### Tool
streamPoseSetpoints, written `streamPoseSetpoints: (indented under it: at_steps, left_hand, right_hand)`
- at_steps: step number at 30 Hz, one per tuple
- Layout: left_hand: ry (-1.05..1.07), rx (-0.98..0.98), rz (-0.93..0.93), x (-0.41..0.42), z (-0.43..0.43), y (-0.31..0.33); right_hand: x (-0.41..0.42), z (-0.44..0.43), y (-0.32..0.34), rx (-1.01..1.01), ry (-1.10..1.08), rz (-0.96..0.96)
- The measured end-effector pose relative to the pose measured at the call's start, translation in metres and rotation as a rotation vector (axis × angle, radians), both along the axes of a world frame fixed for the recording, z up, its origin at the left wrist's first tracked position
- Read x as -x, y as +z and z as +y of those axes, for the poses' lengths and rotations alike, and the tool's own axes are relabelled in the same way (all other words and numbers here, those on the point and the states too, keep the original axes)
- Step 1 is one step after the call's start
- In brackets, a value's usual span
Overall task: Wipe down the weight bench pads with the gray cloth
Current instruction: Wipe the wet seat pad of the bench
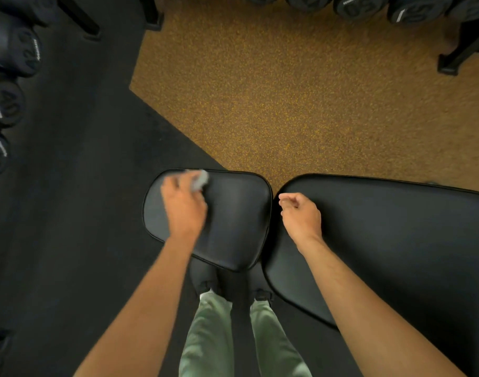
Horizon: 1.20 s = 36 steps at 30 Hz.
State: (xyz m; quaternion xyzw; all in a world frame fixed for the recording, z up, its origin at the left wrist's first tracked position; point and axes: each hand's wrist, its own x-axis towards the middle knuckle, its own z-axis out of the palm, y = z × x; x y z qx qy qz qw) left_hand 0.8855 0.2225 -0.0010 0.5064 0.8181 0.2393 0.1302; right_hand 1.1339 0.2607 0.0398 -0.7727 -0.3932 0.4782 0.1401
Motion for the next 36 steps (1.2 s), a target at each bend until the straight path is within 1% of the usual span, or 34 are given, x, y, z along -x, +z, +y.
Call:
streamPoseSetpoints:
  at_steps: [1,2,3,5,7,8,11,13,16,19,21,22,24,27,29,31,34,36]
  left_hand:
    - [0.111,0.009,0.028,0.020,0.012,-0.002]
    - [0.177,0.038,0.036,0.033,0.021,-0.005]
    - [0.189,0.065,0.047,0.037,0.025,-0.009]
    - [0.080,0.089,0.097,0.020,0.027,-0.013]
    - [-0.115,0.103,0.159,-0.015,0.015,-0.014]
    - [-0.177,0.113,0.142,-0.035,0.006,-0.014]
    - [-0.230,0.151,-0.039,-0.088,-0.039,-0.007]
    - [-0.302,0.200,-0.122,-0.109,-0.071,0.000]
    - [-0.427,0.253,-0.197,-0.121,-0.106,0.004]
    - [-0.537,0.222,-0.256,-0.115,-0.127,0.005]
    - [-0.519,0.171,-0.291,-0.102,-0.132,0.011]
    - [-0.473,0.134,-0.290,-0.093,-0.128,0.015]
    - [-0.310,0.085,-0.260,-0.070,-0.110,0.018]
    - [-0.037,0.041,-0.151,-0.032,-0.070,0.010]
    - [0.051,0.055,-0.120,-0.023,-0.052,0.000]
    - [0.025,0.086,-0.095,-0.033,-0.050,-0.007]
    - [-0.169,0.150,-0.062,-0.066,-0.076,-0.006]
    - [-0.296,0.194,-0.094,-0.087,-0.104,0.000]
  right_hand:
    - [0.001,-0.001,0.000,0.006,0.001,0.003]
    - [0.002,-0.003,0.001,0.008,0.003,0.008]
    - [0.003,-0.004,0.002,0.007,0.003,0.011]
    - [0.006,-0.006,0.005,0.010,0.014,-0.001]
    - [0.008,-0.006,0.008,0.009,0.037,-0.027]
    - [0.009,-0.006,0.010,0.009,0.048,-0.035]
    - [0.012,-0.005,0.013,0.006,0.089,-0.064]
    - [0.013,-0.004,0.013,0.004,0.116,-0.083]
    - [0.013,-0.004,0.015,0.008,0.136,-0.097]
    - [0.012,-0.006,0.015,0.021,0.144,-0.089]
    - [0.010,-0.010,0.014,0.024,0.154,-0.079]
    - [0.010,-0.013,0.014,0.027,0.159,-0.077]
    - [0.010,-0.016,0.014,0.037,0.164,-0.081]
    - [0.010,-0.022,0.012,0.044,0.172,-0.081]
    - [0.009,-0.024,0.013,0.048,0.177,-0.081]
    - [0.008,-0.026,0.013,0.044,0.181,-0.081]
    - [0.006,-0.029,0.015,0.040,0.190,-0.088]
    - [0.006,-0.031,0.017,0.040,0.204,-0.084]
